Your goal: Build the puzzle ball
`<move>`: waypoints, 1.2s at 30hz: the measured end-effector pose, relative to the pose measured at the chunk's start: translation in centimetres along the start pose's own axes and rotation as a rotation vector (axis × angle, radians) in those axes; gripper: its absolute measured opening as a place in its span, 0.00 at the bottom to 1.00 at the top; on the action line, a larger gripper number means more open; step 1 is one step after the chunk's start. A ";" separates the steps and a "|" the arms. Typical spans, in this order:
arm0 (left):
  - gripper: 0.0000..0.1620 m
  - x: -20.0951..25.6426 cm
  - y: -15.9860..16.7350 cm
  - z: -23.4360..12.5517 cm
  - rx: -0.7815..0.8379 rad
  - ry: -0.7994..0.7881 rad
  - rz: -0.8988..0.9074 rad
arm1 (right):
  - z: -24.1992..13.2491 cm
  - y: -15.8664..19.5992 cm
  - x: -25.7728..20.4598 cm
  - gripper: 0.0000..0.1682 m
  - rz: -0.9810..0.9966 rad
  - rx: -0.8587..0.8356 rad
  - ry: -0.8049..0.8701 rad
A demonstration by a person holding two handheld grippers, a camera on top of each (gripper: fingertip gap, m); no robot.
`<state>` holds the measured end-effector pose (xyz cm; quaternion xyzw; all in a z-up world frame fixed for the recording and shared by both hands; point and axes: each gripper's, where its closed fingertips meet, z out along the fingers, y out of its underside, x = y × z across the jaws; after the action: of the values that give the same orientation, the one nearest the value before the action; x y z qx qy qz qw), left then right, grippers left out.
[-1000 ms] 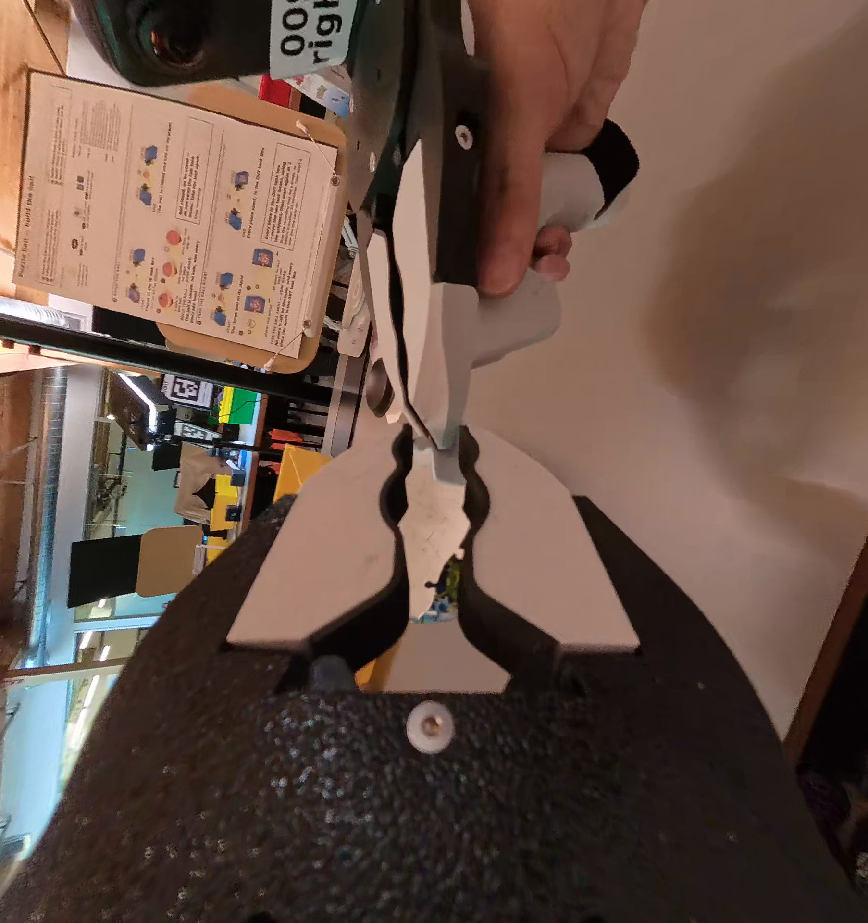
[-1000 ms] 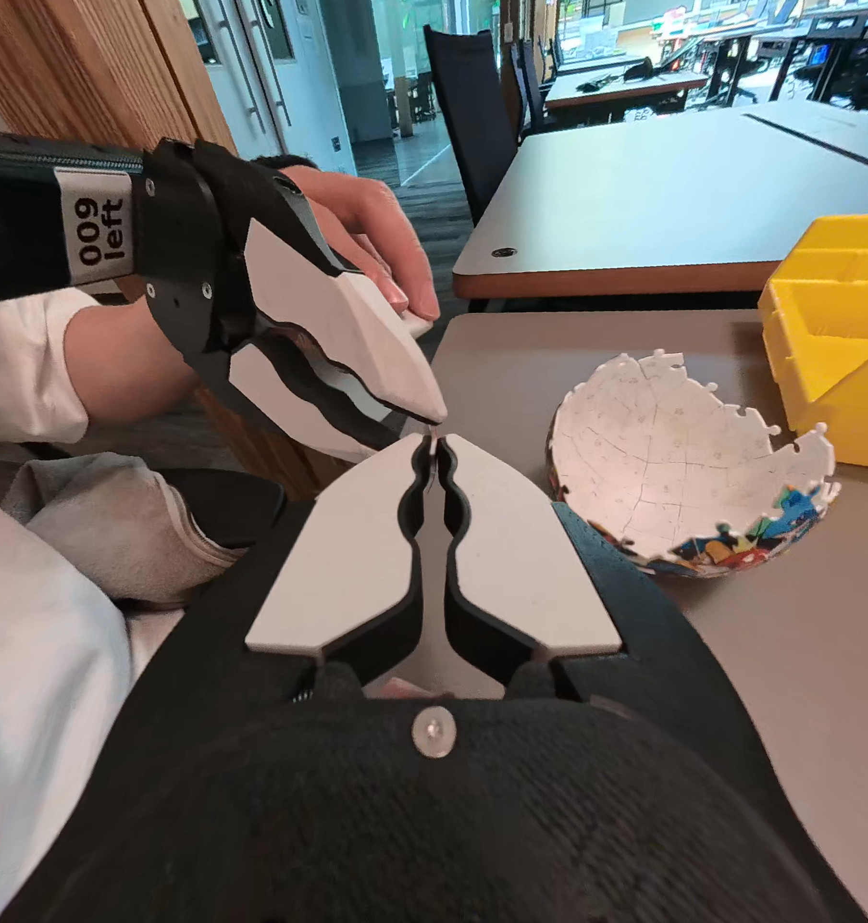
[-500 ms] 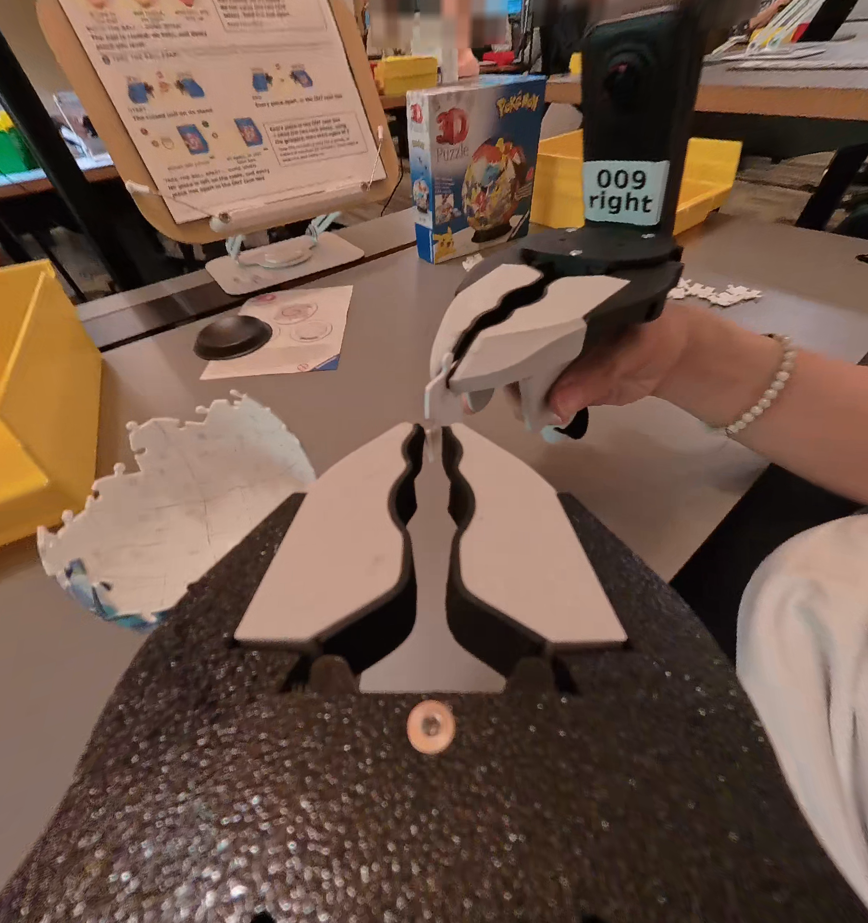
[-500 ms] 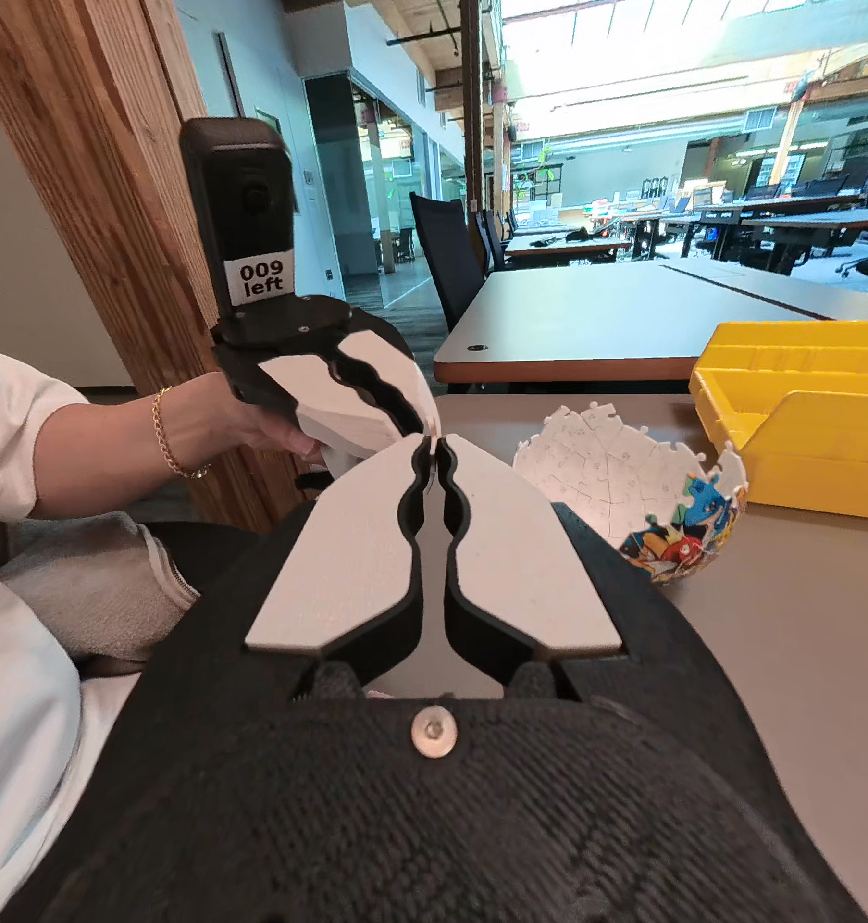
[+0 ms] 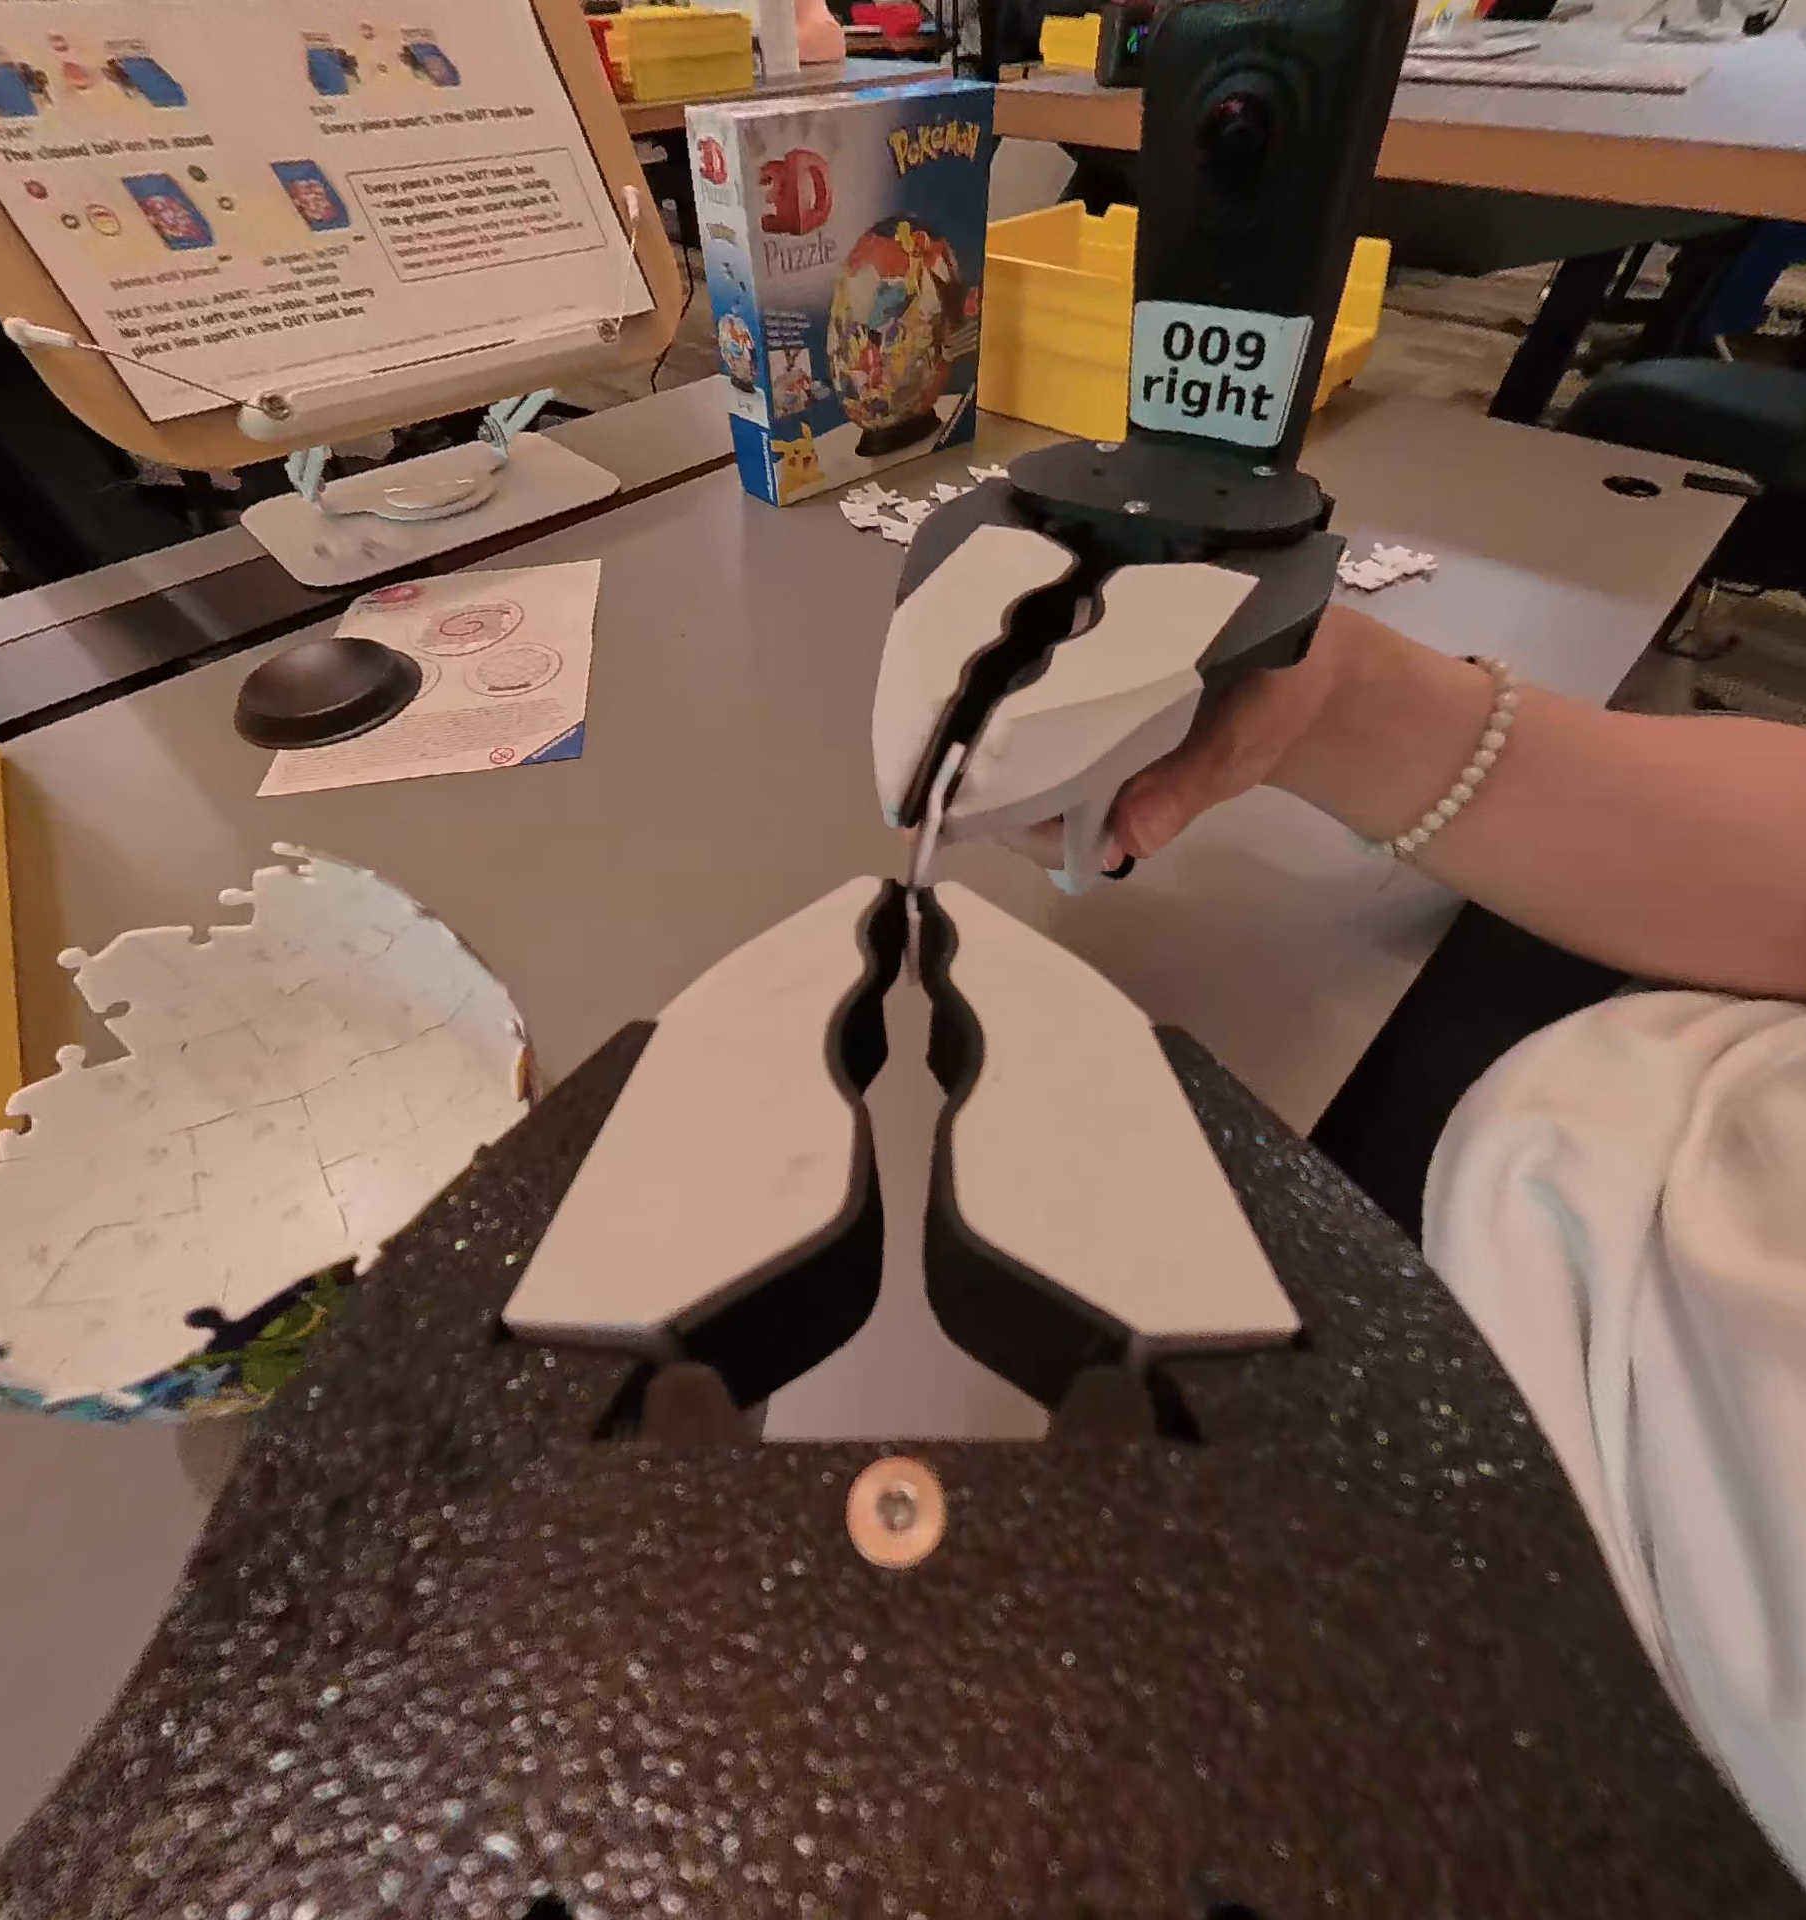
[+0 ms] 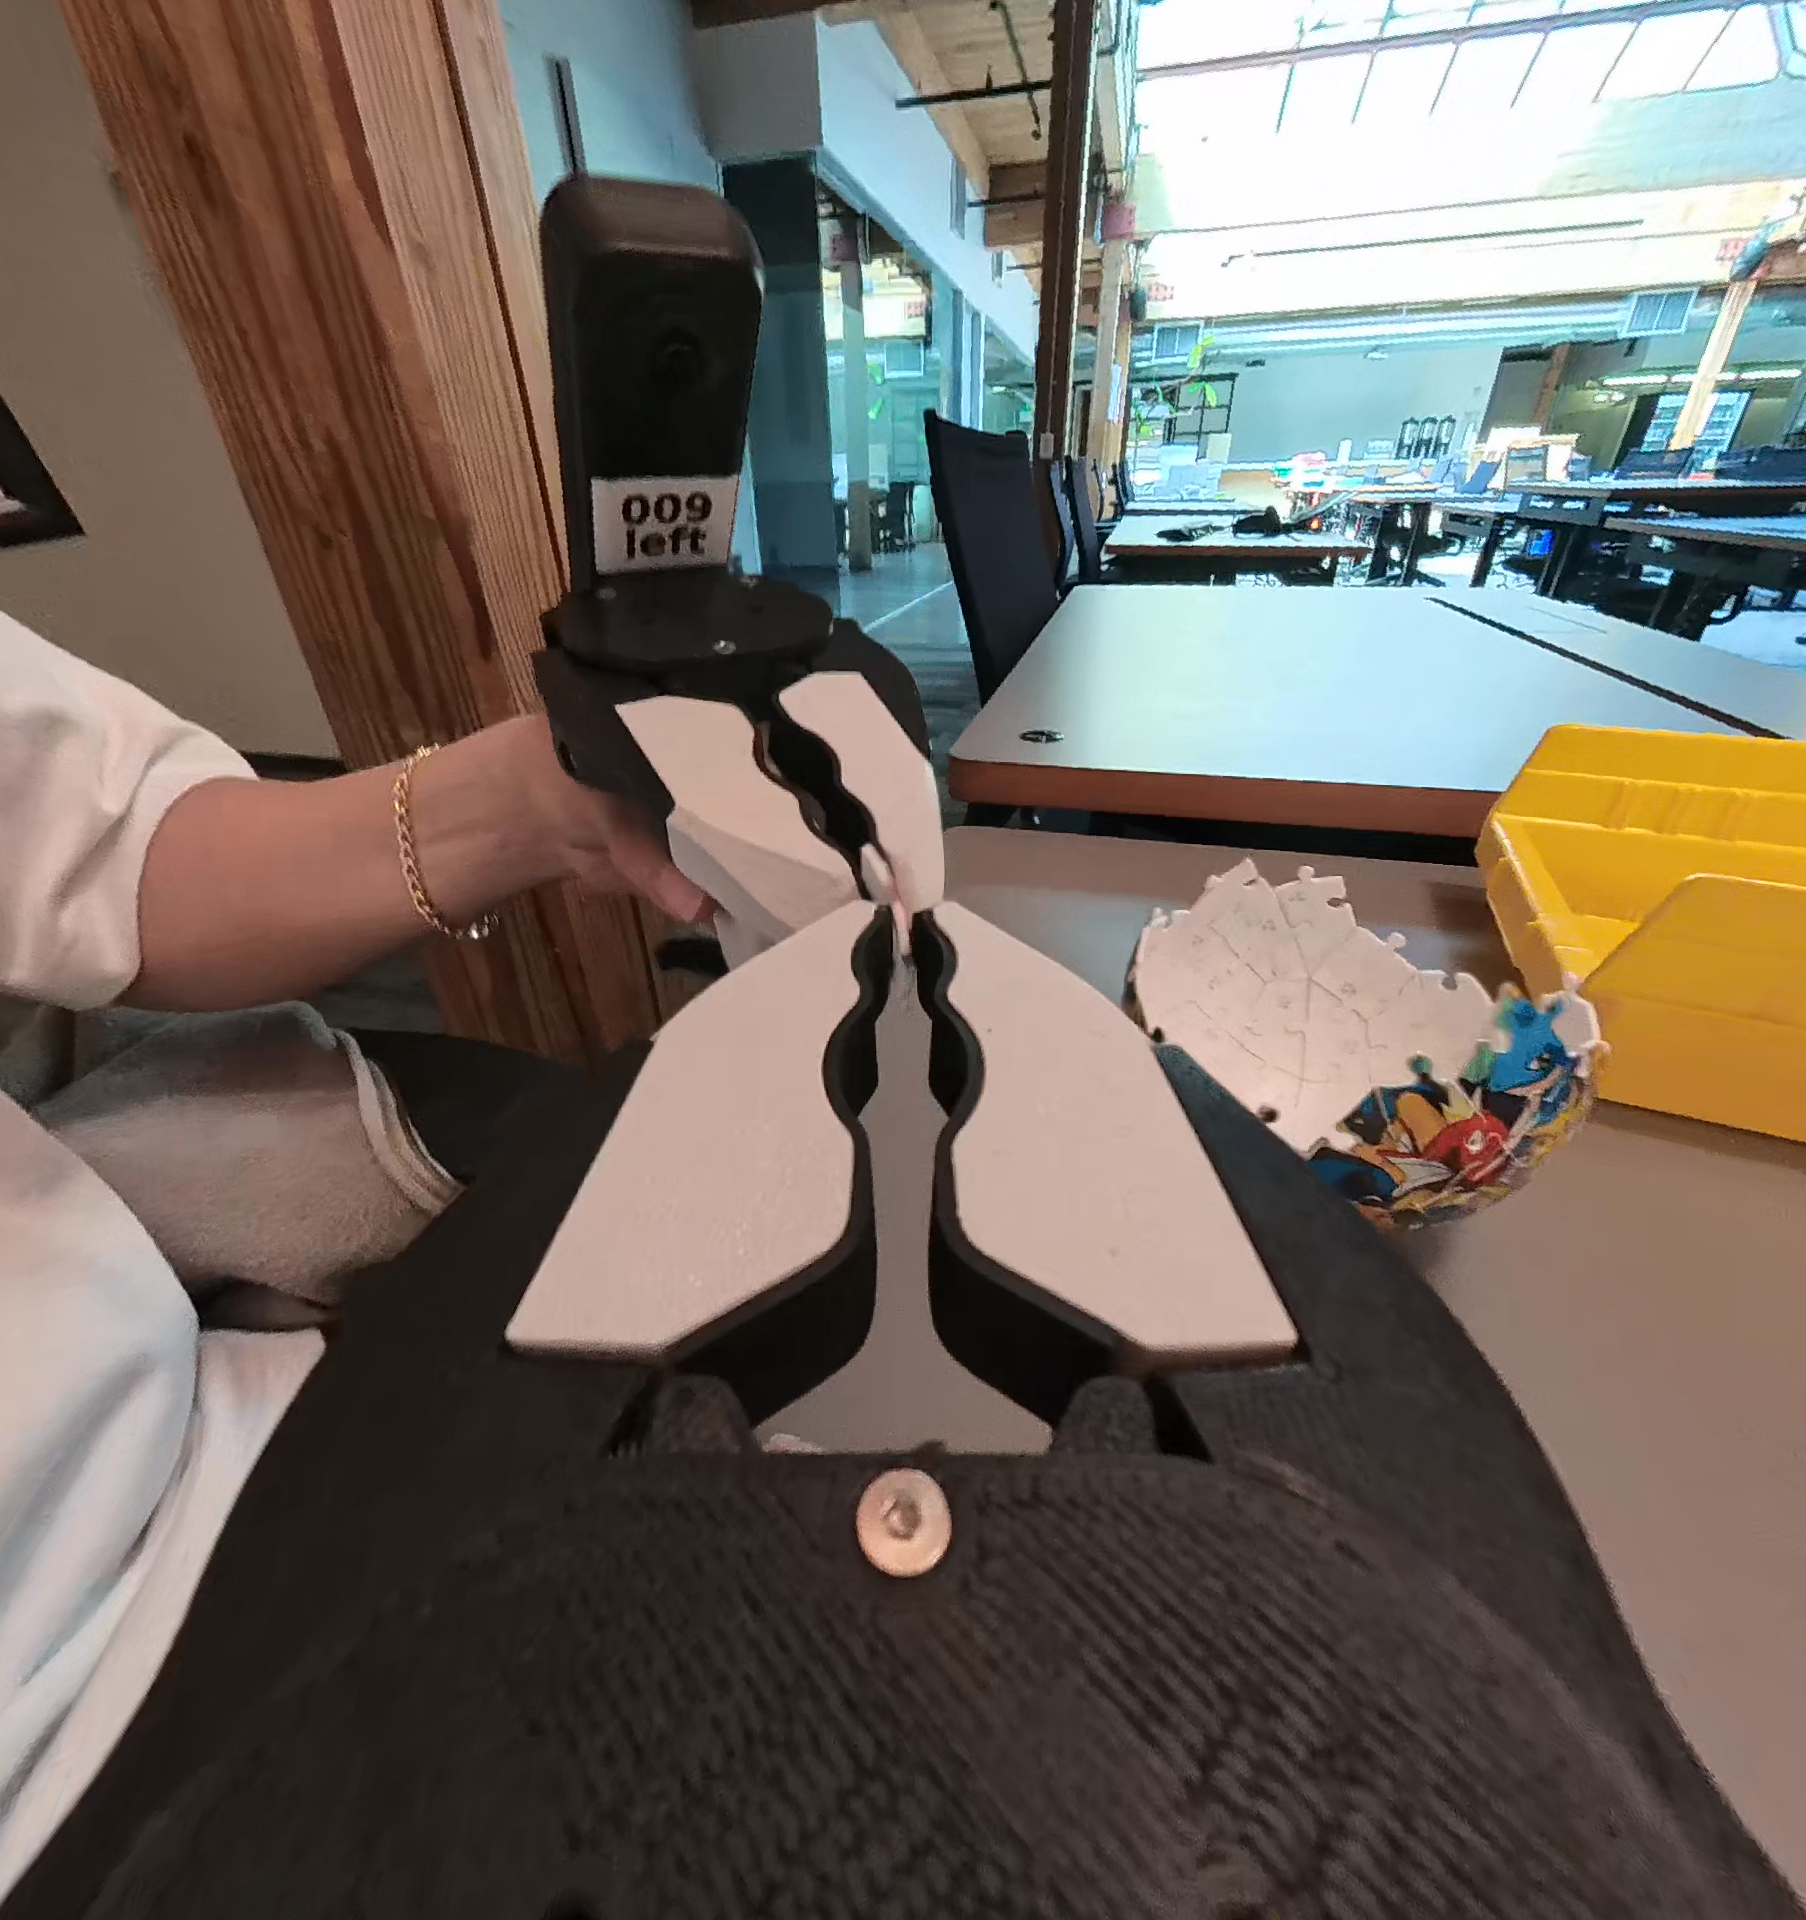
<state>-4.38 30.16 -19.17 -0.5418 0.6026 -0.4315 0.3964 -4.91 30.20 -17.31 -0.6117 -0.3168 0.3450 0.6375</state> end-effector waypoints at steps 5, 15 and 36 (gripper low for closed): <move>0.01 -0.6 0.9 -0.5 -0.098 -0.005 0.020 | -0.4 0.9 0.1 0.14 -0.079 -0.088 0.023; 0.01 -2.1 0.9 -1.2 -0.307 0.029 0.157 | 0.6 0.2 1.0 0.00 -0.156 -0.139 0.020; 0.01 -2.9 0.4 -1.8 -0.378 0.031 0.200 | 1.8 0.8 1.7 0.01 -0.210 -0.174 0.040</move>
<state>-5.94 33.26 -18.96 -0.5371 0.7296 -0.2778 0.3193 -5.51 32.59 -18.03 -0.6349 -0.3949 0.2352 0.6209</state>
